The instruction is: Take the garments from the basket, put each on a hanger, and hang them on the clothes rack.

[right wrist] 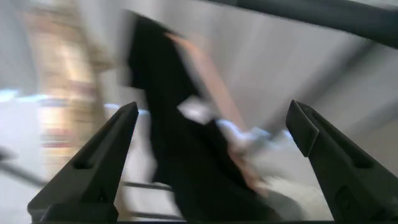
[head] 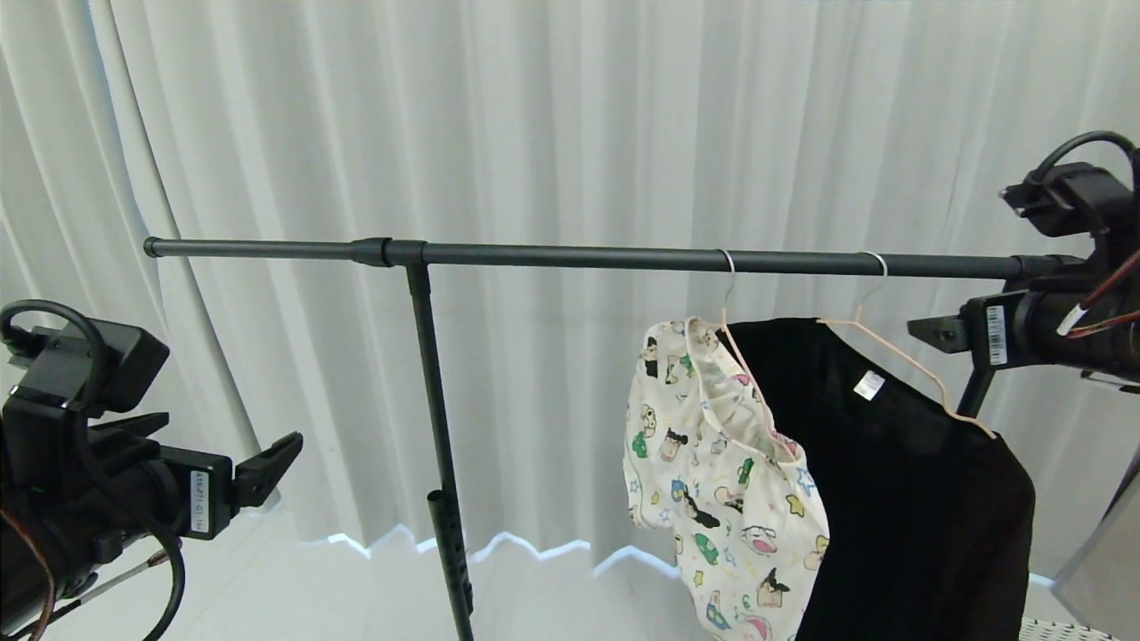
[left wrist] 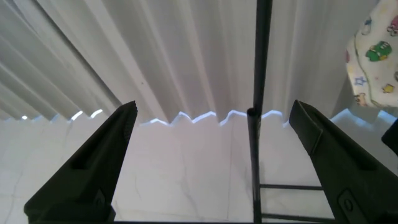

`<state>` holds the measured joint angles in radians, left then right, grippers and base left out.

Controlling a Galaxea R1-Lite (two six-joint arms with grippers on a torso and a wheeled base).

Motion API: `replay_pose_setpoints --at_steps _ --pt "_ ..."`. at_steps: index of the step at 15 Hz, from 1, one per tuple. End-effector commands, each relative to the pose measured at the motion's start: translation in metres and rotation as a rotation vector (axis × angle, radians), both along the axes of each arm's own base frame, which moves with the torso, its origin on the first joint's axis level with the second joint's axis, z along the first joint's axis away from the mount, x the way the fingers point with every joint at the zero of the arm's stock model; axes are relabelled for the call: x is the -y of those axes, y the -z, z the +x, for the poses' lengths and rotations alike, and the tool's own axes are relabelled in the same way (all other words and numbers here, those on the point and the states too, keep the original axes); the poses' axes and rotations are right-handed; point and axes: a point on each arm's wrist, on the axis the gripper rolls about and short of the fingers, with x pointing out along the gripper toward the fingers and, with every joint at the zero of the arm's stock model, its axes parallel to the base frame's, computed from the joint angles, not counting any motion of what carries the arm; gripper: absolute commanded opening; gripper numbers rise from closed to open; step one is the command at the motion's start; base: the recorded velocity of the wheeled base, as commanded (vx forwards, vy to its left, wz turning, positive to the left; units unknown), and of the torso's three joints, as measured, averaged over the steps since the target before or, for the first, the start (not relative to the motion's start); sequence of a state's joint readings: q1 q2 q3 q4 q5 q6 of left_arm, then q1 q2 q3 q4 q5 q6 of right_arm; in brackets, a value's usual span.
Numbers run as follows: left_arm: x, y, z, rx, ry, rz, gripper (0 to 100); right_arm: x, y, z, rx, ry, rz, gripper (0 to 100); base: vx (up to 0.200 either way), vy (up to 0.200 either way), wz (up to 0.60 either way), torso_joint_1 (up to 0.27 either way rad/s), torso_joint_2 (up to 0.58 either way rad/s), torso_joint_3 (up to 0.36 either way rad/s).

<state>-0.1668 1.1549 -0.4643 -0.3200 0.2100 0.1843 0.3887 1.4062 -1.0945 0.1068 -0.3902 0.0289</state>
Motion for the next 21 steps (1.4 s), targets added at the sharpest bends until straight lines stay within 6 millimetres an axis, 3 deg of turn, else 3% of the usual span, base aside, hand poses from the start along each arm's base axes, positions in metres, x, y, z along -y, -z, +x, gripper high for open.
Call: replay_pose_setpoints --at_steps 1,8,11,17,21 --pt "-0.001 0.0 0.0 0.002 -0.006 -0.001 100 0.017 -0.006 -0.002 0.021 0.066 -0.02 100 -0.2 0.0 0.0 -0.012 -0.01 0.002" --pt "-0.001 0.0 0.0 0.001 -0.006 -0.002 100 0.028 -0.002 0.0 0.018 0.154 -0.078 100 -0.2 0.0 0.0 -0.001 0.0 0.005" --pt "-0.006 0.01 -0.003 -0.034 -0.04 0.001 100 0.036 0.001 0.001 0.007 0.183 -0.1 100 -0.2 0.0 0.0 0.002 0.0 0.004" --pt "-0.014 0.016 -0.015 -0.032 -0.086 0.0 100 0.05 0.015 -0.009 0.051 0.207 -0.163 100 0.0 0.0 0.0 0.0 0.0 0.0" --pt "-0.024 0.014 -0.015 -0.012 -0.156 -0.003 100 0.055 0.015 -0.01 0.059 0.213 -0.197 100 0.0 0.0 0.0 0.0 0.0 0.0"
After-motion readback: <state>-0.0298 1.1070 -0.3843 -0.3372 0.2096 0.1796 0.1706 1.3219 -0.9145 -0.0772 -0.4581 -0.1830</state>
